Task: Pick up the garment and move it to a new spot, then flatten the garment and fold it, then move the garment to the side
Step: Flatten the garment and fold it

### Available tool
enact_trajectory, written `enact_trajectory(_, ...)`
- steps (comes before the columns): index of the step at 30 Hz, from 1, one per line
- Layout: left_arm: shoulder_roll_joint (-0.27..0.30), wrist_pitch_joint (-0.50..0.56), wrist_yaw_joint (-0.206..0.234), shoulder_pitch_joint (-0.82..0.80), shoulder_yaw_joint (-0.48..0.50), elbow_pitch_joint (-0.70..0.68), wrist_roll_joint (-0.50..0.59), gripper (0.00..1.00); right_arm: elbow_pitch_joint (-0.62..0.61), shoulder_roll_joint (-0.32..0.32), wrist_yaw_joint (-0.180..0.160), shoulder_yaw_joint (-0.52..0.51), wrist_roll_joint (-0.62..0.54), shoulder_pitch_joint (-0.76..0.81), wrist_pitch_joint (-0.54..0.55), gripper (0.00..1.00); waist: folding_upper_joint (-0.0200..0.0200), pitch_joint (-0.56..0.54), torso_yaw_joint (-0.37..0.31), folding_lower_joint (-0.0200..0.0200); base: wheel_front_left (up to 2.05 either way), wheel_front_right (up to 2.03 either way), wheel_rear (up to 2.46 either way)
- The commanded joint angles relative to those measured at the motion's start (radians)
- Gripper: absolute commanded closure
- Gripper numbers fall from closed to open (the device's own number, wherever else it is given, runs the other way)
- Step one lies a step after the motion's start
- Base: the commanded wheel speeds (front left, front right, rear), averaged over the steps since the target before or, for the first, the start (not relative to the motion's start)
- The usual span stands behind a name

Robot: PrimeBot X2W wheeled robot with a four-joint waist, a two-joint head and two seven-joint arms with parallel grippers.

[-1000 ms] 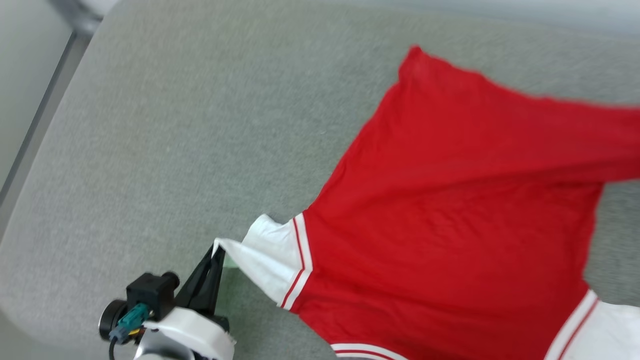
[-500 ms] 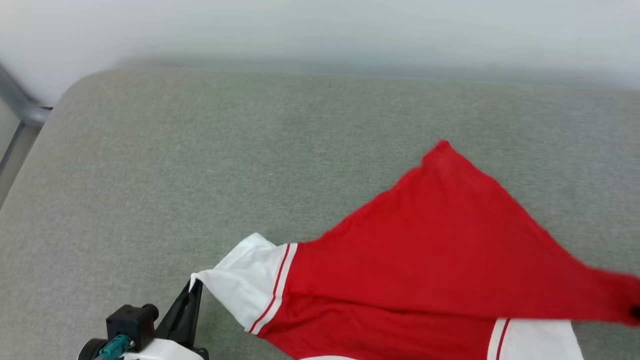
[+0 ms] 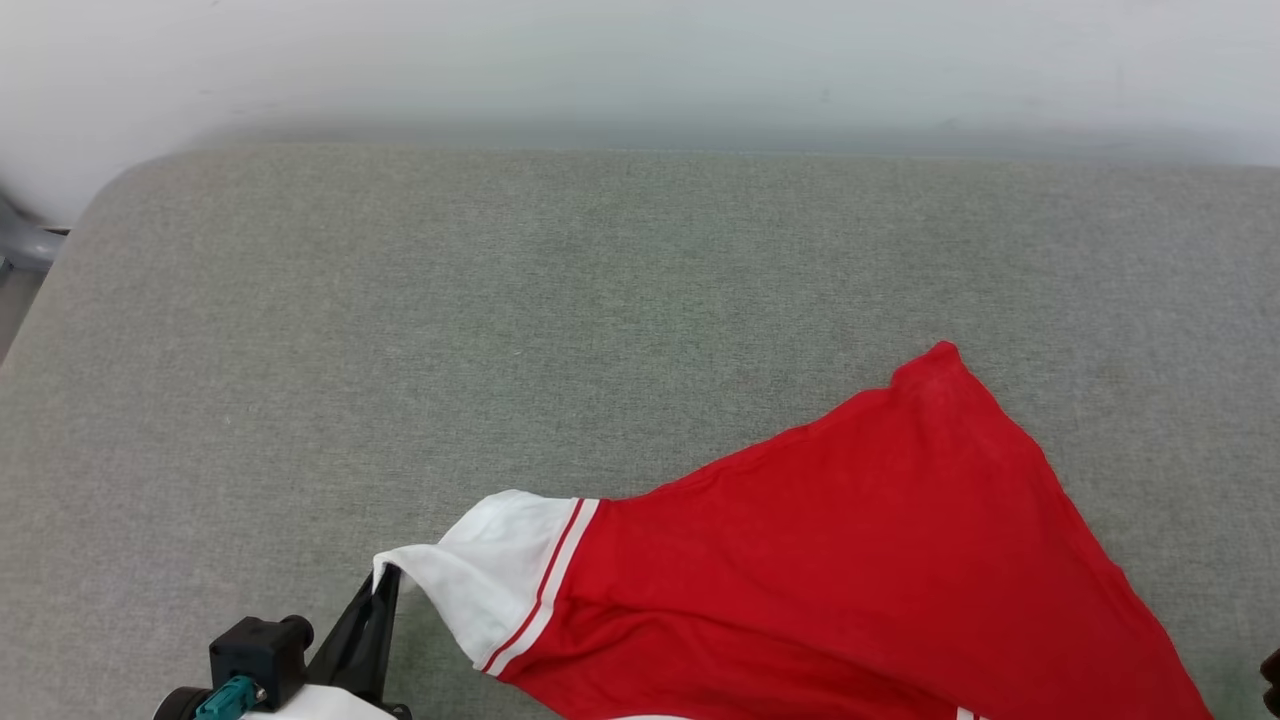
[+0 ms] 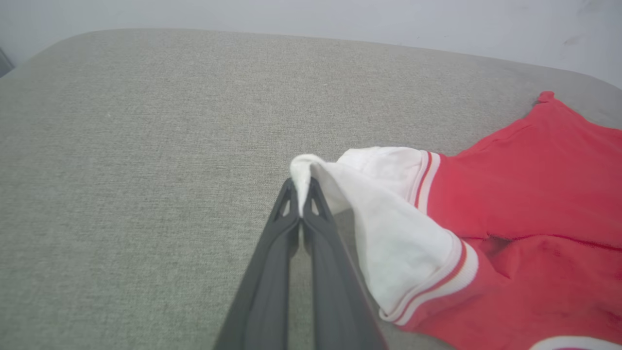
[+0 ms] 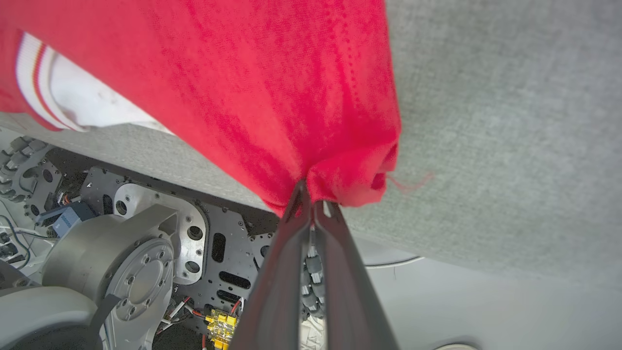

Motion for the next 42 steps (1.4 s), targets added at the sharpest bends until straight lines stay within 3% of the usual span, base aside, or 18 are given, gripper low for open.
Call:
enact_trajectory(1, 0.003, -0.005, 0.004, -0.008, 0.000, 0.001, -0.005, 1.00, 0.002, 0.006, -0.001, -0.005, -0.003, -0.003, -0.008, 0.68, 0.0000, 0.000, -0.003, 0.0001, 0.00, 0.00, 0.00)
enact_trajectory(2, 0.003, -0.006, 0.003, -0.007, 0.002, 0.002, -0.007, 1.00, -0.003, 0.009, -0.001, -0.015, -0.008, -0.020, -0.025, 0.00, 0.0000, -0.001, -0.007, 0.0001, 0.00, 0.00, 0.00)
enact_trajectory(13, 0.004, -0.001, 0.008, -0.030, -0.012, -0.009, 0.008, 1.00, -0.087, -0.023, -0.001, -0.110, 0.002, -0.216, -0.135, 0.00, 0.0000, -0.004, 0.003, 0.0001, 0.00, 0.00, 0.00)
enact_trajectory(18, -0.003, 0.002, -0.003, -0.067, -0.032, -0.020, 0.023, 1.00, -0.106, -0.043, -0.001, -0.107, 0.001, -0.359, -0.117, 0.00, 0.0000, 0.030, 0.038, 0.0001, 0.00, 0.00, 0.00)
enact_trajectory(23, -0.015, -0.001, -0.012, -0.110, -0.052, -0.024, 0.036, 1.00, -0.088, -0.042, -0.001, -0.040, -0.023, -0.514, -0.056, 0.00, 0.0000, 0.072, 0.077, 0.0001, 0.00, 0.00, 0.00)
enact_trajectory(34, -0.048, -0.014, -0.039, -0.198, -0.088, -0.009, 0.055, 1.00, 0.127, 0.060, -0.001, 0.098, -0.106, -0.822, 0.178, 0.00, 0.0000, 0.165, 0.155, 0.0001, 0.00, 0.00, 0.00)
enact_trajectory(42, -0.080, -0.025, -0.063, -0.264, -0.112, 0.019, 0.065, 1.00, 0.283, 0.123, -0.001, 0.118, -0.163, -0.905, 0.173, 0.00, 0.0000, 0.232, 0.209, 0.0001, 0.00, 0.00, 0.00)
